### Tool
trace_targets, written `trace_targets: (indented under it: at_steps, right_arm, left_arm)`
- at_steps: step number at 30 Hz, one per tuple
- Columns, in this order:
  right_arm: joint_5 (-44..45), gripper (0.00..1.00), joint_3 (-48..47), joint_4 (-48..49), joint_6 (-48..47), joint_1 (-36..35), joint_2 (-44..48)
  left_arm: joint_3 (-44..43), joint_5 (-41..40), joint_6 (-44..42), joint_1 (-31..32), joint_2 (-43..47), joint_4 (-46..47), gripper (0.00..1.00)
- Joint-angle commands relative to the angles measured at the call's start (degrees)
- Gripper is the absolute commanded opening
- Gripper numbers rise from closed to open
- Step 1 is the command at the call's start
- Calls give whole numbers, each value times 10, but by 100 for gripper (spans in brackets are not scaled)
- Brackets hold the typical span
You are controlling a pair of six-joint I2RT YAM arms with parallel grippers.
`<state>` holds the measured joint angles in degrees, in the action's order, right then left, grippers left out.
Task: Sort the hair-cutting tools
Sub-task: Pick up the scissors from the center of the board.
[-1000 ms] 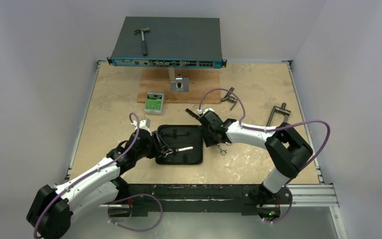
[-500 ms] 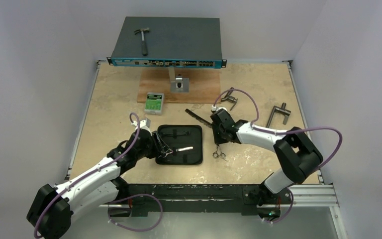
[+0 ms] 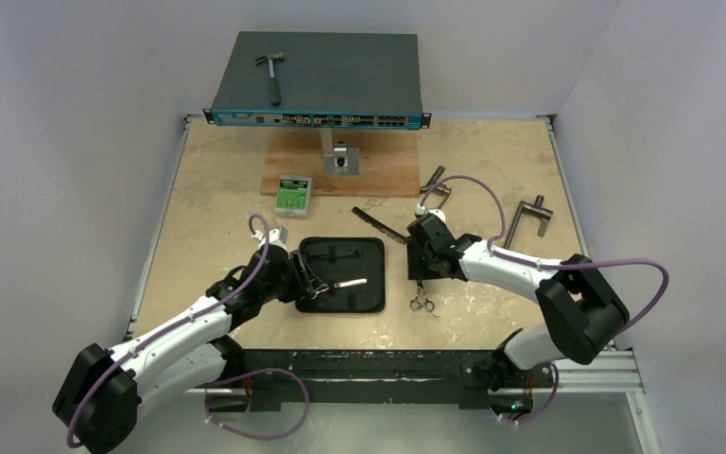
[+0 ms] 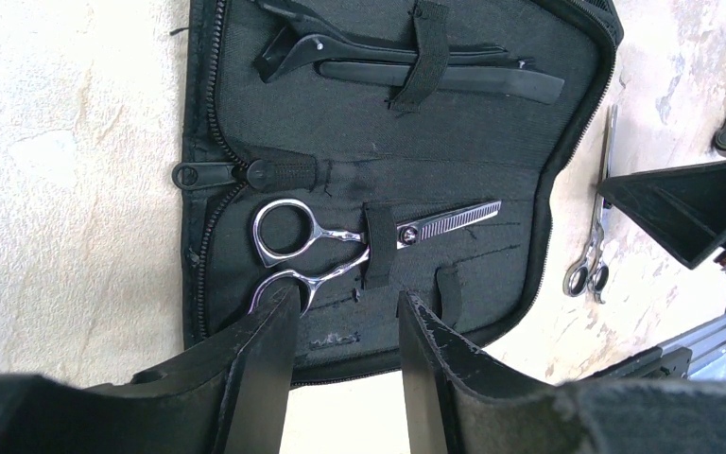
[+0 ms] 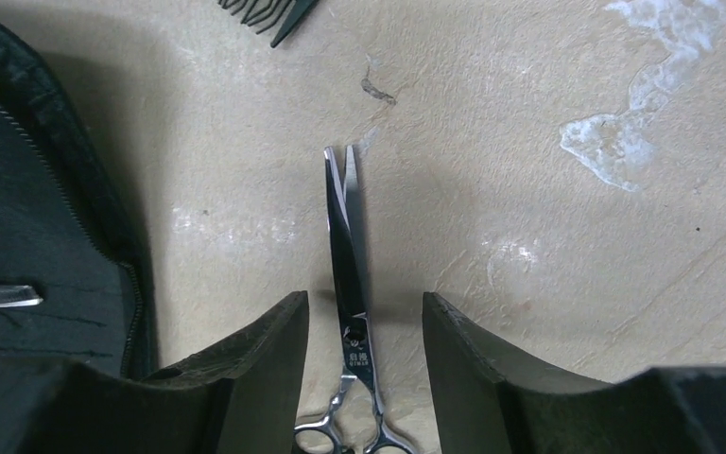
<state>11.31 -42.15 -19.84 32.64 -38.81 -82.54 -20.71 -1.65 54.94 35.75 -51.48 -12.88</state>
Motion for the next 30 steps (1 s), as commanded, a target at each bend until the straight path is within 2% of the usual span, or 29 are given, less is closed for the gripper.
trace_targets:
  at_steps: [1, 6, 15, 17, 19, 21, 26, 30]
  right_arm:
    - [11, 45, -20, 12, 3, 4, -29]
    - [11, 39, -43, 20, -13, 4, -74]
    - [28, 5, -36, 10, -11, 4, -56]
    - [31, 9, -35, 1, -6, 3, -42]
    - [29, 29, -32, -11, -3, 4, -27]
    - [38, 42, -28, -29, 0, 3, -8]
    - [7, 46, -11, -40, -2, -5, 23]
    - [9, 45, -18, -59, 6, -35, 7]
  left_arm:
    - [-12, 4, 1, -2, 7, 19, 42]
    - [-13, 3, -2, -2, 10, 10, 42]
    - [-14, -3, -3, -2, 31, -7, 42]
    - [-15, -2, -3, -2, 29, -7, 42]
    - [-18, -2, -4, -2, 29, -9, 42]
    - [-18, -1, -5, -2, 30, -11, 42]
    - [-16, -2, -5, -2, 32, -11, 42]
    - [-17, -3, -3, -2, 31, -11, 42]
